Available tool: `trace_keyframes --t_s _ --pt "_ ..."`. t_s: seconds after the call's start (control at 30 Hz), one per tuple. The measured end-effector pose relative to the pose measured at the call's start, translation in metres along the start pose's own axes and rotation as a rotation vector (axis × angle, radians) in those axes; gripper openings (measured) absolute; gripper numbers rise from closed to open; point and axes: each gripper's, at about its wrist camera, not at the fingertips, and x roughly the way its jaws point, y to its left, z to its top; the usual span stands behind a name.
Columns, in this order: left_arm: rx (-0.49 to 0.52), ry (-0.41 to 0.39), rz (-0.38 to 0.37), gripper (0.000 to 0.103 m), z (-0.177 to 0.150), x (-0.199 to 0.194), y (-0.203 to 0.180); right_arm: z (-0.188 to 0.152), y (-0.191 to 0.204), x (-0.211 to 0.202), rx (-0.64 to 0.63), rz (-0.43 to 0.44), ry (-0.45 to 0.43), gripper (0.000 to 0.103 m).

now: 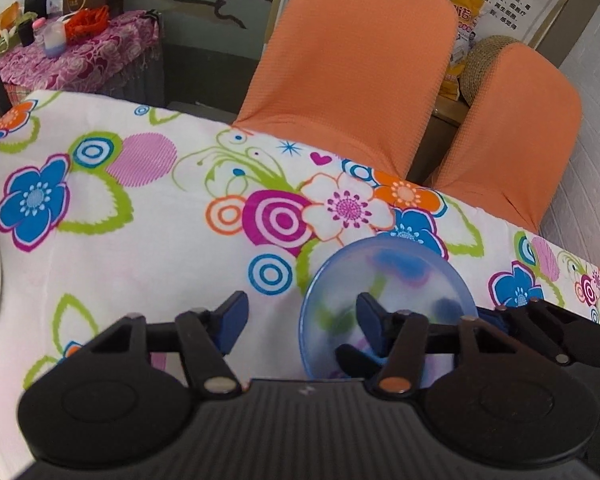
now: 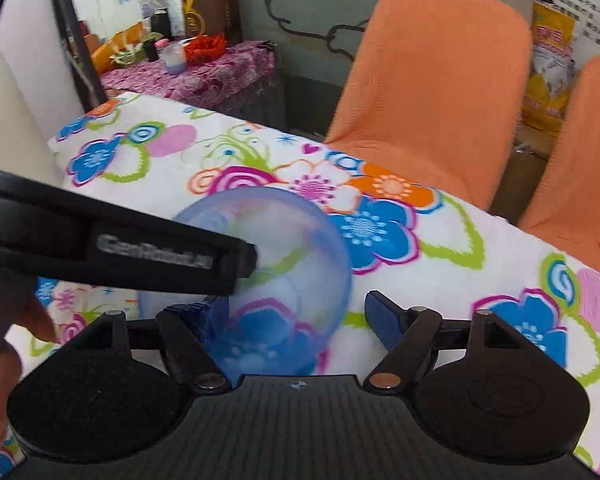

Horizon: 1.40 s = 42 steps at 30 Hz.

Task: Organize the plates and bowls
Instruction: 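Grasp the blue bowl rim with both grippers and lift, then lower the blue bowl into the white bowl and open both grippers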

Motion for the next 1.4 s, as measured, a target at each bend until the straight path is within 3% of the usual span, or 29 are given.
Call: trace_keyframes --t_s 0.03,0.07,0.1,0.13,0.37,0.73,0.97,1.17,1.4 --pt "0.008 0.005 -0.011 0.037 0.0 0.0 0.0 0.001 0.005 -0.001 -0.005 0.018 0.001 0.061" --pt "0.019 0.019 -0.036 0.034 0.0 0.0 -0.001 0.001 0.01 -0.001 -0.015 0.035 0.002 0.06" --pt "0.026 0.034 -0.052 0.02 -0.001 -0.001 -0.001 0.001 0.014 -0.003 -0.021 0.024 0.007 0.061" --pt "0.024 0.047 -0.068 0.018 -0.002 -0.002 0.0 0.001 0.017 -0.005 -0.031 0.016 0.012 0.062" --pt "0.021 0.102 -0.121 0.018 -0.013 -0.012 -0.005 -0.005 0.017 -0.021 0.028 0.025 0.062 0.065" --pt "0.057 0.097 -0.16 0.018 -0.042 -0.064 -0.043 -0.029 0.014 -0.08 0.063 0.003 0.053 0.065" --pt "0.117 0.108 -0.246 0.018 -0.095 -0.109 -0.103 -0.084 -0.001 -0.159 0.106 -0.085 0.019 0.065" --pt "0.217 0.136 -0.308 0.019 -0.164 -0.141 -0.161 -0.149 -0.014 -0.222 0.185 -0.159 -0.001 0.066" --pt "0.3 0.174 -0.318 0.019 -0.227 -0.155 -0.19 -0.211 -0.013 -0.253 0.247 -0.186 0.005 0.066"
